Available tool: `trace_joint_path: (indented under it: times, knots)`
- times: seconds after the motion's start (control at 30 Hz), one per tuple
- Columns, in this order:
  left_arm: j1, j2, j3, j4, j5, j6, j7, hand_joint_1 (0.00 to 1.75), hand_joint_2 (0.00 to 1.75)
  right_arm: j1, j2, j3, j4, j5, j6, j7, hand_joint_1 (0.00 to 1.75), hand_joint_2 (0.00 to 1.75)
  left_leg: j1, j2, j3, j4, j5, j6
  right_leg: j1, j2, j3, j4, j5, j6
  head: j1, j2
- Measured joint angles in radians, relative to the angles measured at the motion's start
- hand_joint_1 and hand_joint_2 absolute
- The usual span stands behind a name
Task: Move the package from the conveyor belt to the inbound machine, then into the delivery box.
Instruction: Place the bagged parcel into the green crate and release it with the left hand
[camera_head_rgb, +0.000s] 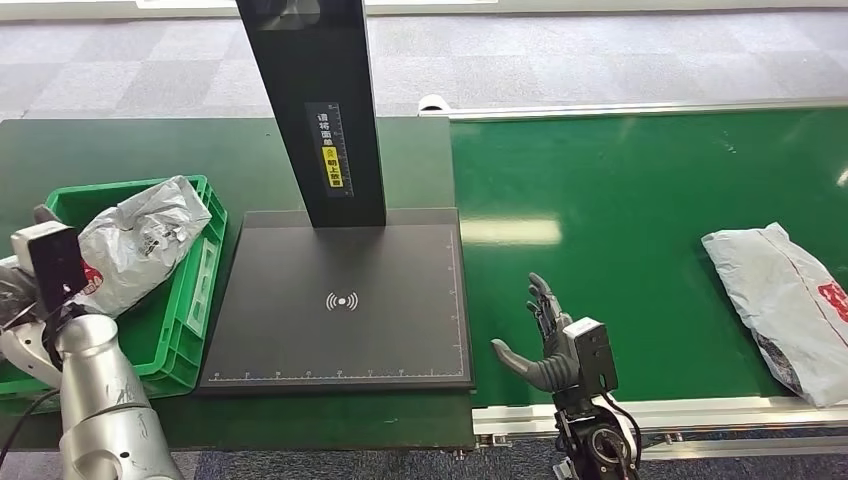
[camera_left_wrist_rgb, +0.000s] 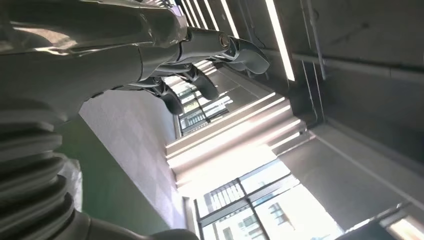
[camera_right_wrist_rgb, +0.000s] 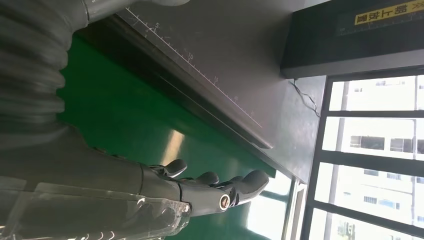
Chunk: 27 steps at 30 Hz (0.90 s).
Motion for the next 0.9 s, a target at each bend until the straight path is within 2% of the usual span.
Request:
trace_joint_path:
  times: [0.13,0.33,0.43,0.53,0.6,0.67,0.77,0.9]
  knots:
    - [0.033,-0.031,-0.034,-0.143,0.062,0.000,-0.005,0.00,1.75,-0.004,-0.003,0.000,0.000,-0.001,0.002,-0.004,0.00,1.75,0.000,-0.001,0.000,0.000,0.000,0.000,0.000,-0.001,0.000,0.000,0.000,0.000,0.000,0.000]
    - [0.063,-0.051,-0.071,-0.251,0.094,0.000,-0.005,0.00,1.75,-0.005,-0.006,0.000,0.000,-0.002,0.003,-0.007,0.00,1.75,0.000,0.000,0.000,0.000,0.000,0.000,0.000,-0.001,0.000,0.000,0.000,0.000,0.000,0.000]
    - [0.101,-0.052,-0.149,-0.294,0.181,-0.002,-0.006,0.00,1.75,-0.007,-0.009,0.001,0.000,-0.002,0.010,-0.013,0.00,1.75,0.000,-0.001,0.000,0.000,0.000,0.000,0.000,-0.001,0.000,0.000,0.000,0.000,0.000,0.000]
    - [0.148,-0.039,-0.295,-0.282,0.303,-0.050,0.029,0.00,1.75,-0.010,-0.012,0.004,-0.002,0.004,0.020,-0.026,0.00,1.75,0.000,-0.001,0.000,0.000,0.000,0.000,0.000,-0.002,0.000,0.000,0.000,0.000,0.000,0.000]
    - [0.178,-0.020,-0.418,-0.247,0.357,-0.172,0.108,0.00,1.75,-0.011,-0.014,0.004,-0.004,0.017,0.028,-0.039,0.00,1.75,0.000,-0.002,0.000,0.000,0.000,0.000,0.000,-0.002,0.001,-0.001,0.000,0.000,0.000,0.000]
    - [0.205,-0.001,-0.533,-0.201,0.437,-0.362,0.197,0.00,1.75,-0.013,-0.014,0.004,-0.004,0.033,0.037,-0.049,0.00,1.75,0.000,-0.002,0.000,0.000,0.000,0.000,-0.001,-0.002,0.001,-0.001,0.000,0.000,0.000,0.000]
    - [0.244,0.010,-0.661,-0.117,0.568,-0.600,0.262,0.00,1.75,-0.019,-0.013,0.004,-0.001,0.051,0.046,-0.056,0.00,1.75,-0.001,-0.001,0.000,0.000,0.000,0.000,-0.001,-0.002,0.000,-0.001,0.000,0.001,0.000,0.000]
    - [0.271,0.013,-0.770,-0.004,0.652,-0.760,0.285,0.00,1.75,-0.022,-0.012,0.004,0.000,0.062,0.051,-0.057,0.00,1.75,-0.001,-0.001,-0.001,0.000,0.000,0.000,-0.001,-0.002,-0.001,-0.001,0.000,0.001,0.000,0.000]
